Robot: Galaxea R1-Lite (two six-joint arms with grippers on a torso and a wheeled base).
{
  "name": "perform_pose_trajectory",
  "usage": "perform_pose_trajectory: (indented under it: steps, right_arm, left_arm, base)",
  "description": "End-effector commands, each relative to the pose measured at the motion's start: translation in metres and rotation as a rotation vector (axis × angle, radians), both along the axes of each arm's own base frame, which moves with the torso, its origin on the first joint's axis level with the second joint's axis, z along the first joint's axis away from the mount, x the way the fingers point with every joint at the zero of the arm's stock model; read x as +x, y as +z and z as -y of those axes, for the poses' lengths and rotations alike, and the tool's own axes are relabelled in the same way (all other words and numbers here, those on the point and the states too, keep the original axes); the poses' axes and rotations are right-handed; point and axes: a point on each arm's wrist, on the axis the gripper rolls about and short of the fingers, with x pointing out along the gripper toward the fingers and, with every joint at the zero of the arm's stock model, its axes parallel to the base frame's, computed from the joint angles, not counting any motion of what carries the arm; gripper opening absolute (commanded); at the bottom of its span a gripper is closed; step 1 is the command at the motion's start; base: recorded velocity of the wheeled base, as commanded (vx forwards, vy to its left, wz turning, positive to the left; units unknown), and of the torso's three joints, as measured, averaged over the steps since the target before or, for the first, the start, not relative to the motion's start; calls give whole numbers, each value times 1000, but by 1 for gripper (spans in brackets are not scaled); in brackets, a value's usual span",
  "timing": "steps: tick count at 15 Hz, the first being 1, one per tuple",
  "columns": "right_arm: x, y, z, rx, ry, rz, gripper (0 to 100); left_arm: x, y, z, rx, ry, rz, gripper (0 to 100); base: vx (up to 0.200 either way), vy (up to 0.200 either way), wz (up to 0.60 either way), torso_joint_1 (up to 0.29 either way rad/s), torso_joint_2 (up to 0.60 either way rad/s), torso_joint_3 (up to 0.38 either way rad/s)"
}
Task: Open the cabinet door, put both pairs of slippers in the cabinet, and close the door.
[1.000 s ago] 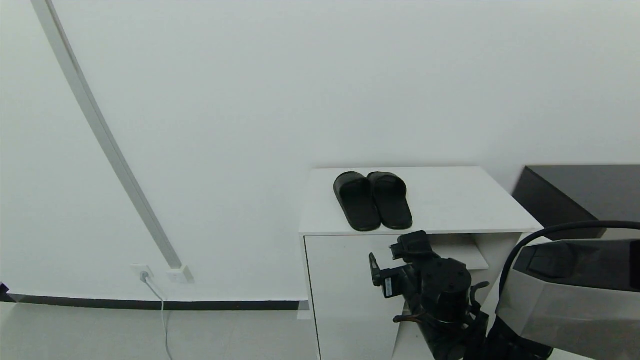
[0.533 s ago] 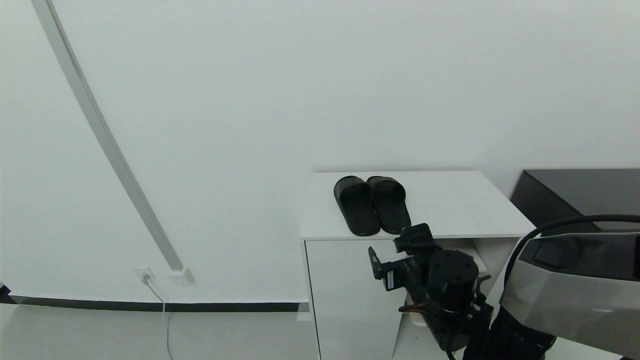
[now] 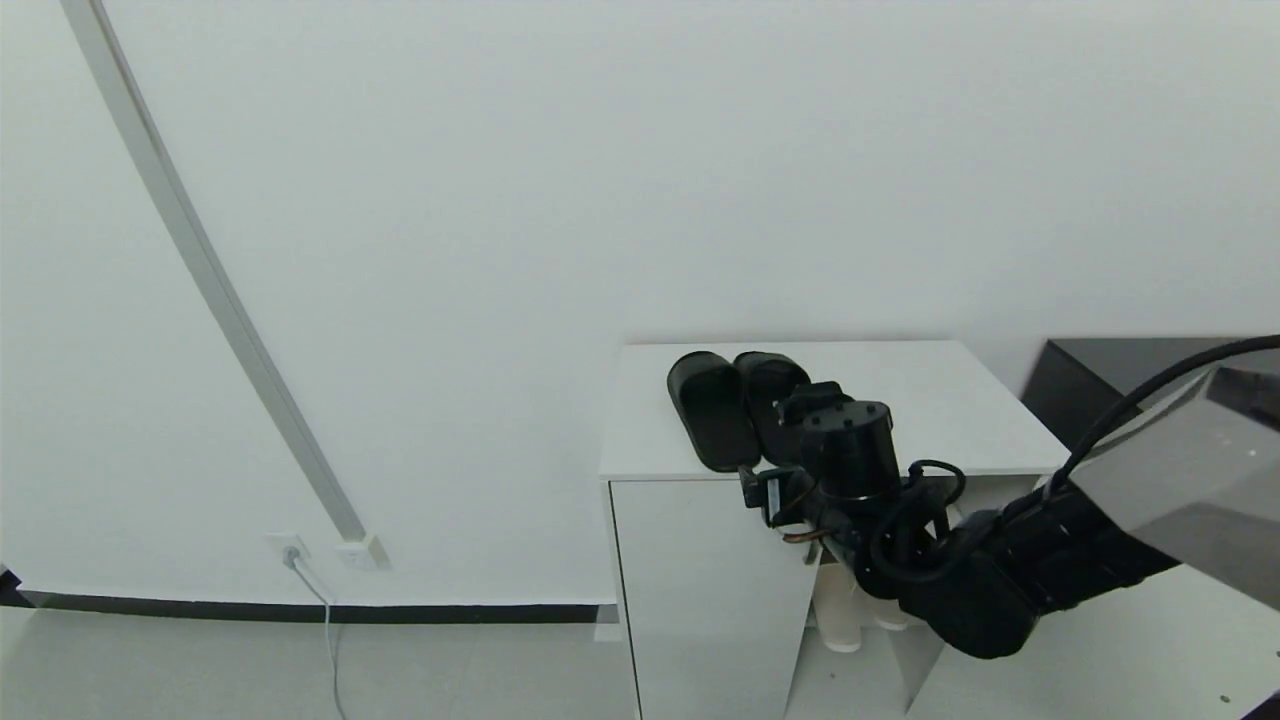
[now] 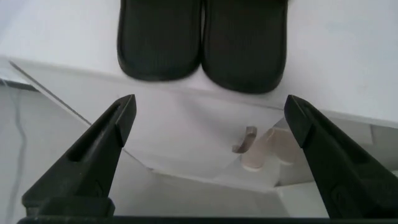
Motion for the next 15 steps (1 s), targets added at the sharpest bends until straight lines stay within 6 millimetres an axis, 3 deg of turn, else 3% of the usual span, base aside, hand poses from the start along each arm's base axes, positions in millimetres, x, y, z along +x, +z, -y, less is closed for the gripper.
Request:
perform_pose_trajectory:
  steps: [1,10,15]
  right_arm:
    - [-1,35,-1,78,-3,58,100]
    - [0,11,-13,53,43,12,100]
    - [19,-10,-24,46,62,18,100]
  left_arm:
    - [0,0,0,0,0,-1,0]
    - [0,0,0,0,0,-1,0]
    - [0,0,0,-2,0,0,0]
  base:
    - [0,0,0,0,0,0]
    - [200,0,0,4,0,-1]
    - [0,0,0,0,0,0]
